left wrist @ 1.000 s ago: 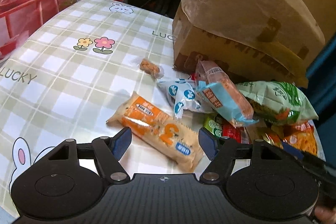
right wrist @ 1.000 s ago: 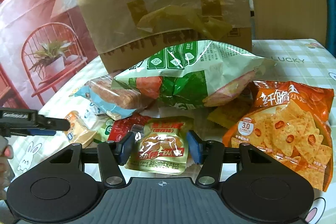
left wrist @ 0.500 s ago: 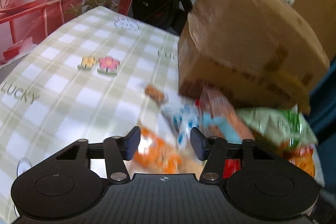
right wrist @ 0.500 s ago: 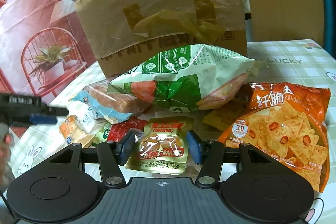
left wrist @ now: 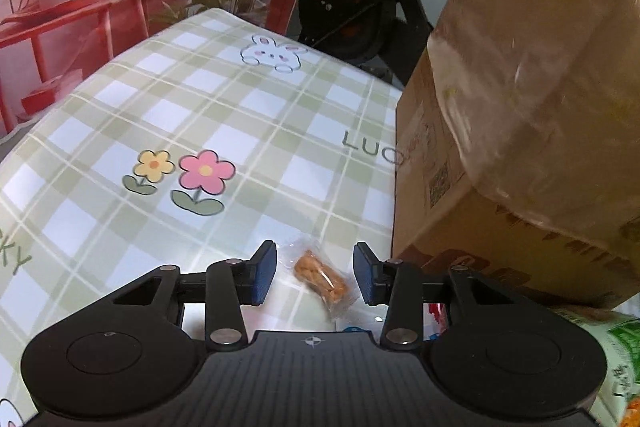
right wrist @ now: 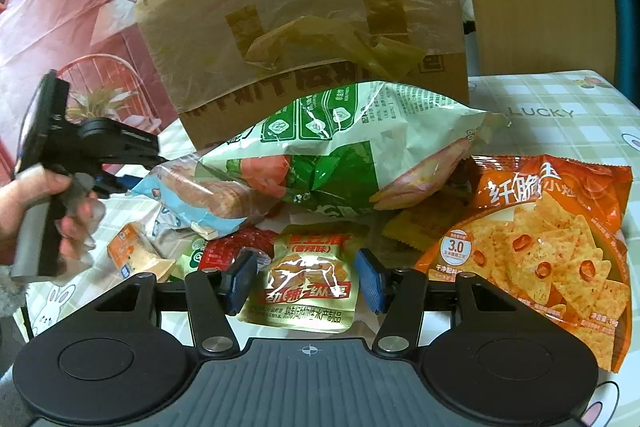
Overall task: Organize snacks
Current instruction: 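Grasp the small wrapped snack with the left tool while the right tool grasps the sauce packet, then lift both items over the box and open both tools to drop them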
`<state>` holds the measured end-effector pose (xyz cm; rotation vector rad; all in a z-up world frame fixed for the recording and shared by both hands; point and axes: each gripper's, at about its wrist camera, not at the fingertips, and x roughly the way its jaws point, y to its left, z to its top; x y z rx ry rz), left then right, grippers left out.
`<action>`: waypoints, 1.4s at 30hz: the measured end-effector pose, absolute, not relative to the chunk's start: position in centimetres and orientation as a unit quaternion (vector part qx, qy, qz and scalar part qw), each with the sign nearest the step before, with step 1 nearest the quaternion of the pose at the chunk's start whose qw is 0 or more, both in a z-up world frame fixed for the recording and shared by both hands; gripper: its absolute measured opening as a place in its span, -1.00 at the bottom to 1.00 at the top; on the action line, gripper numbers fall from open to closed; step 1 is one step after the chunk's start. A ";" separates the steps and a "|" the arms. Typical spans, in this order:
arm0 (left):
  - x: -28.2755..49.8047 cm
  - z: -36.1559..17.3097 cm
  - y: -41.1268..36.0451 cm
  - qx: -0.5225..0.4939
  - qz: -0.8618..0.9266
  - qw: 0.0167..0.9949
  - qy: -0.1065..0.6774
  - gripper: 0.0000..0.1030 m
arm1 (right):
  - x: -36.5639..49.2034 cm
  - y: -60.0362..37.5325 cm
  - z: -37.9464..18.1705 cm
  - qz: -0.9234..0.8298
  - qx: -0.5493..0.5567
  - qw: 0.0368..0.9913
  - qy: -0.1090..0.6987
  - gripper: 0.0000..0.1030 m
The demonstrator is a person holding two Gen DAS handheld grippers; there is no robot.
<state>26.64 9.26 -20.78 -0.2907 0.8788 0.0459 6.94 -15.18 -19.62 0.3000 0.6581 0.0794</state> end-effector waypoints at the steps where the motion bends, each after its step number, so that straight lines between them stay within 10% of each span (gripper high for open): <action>1: 26.7 -20.9 9.0 -0.134 0.024 0.894 0.427 -0.15 | 6.9 -15.2 -19.7 0.039 0.148 0.934 0.322 -0.01; 4: 26.3 -21.4 8.1 -0.103 0.033 0.900 0.423 -0.16 | 7.0 -15.3 -19.9 0.037 0.151 0.933 0.324 -0.01; 6: 25.7 -21.4 7.4 -0.070 0.035 0.904 0.421 -0.66 | 7.0 -15.3 -20.0 0.035 0.152 0.932 0.326 -0.01; 27: 16.1 -15.1 10.2 -0.070 -0.052 0.931 0.354 -0.65 | 4.9 -14.0 -17.4 0.059 0.141 0.939 0.308 -0.01; 42: 16.3 -6.3 6.1 -0.068 -0.107 0.966 0.227 -0.65 | 6.2 -16.9 -6.0 0.063 0.092 0.979 0.173 -0.01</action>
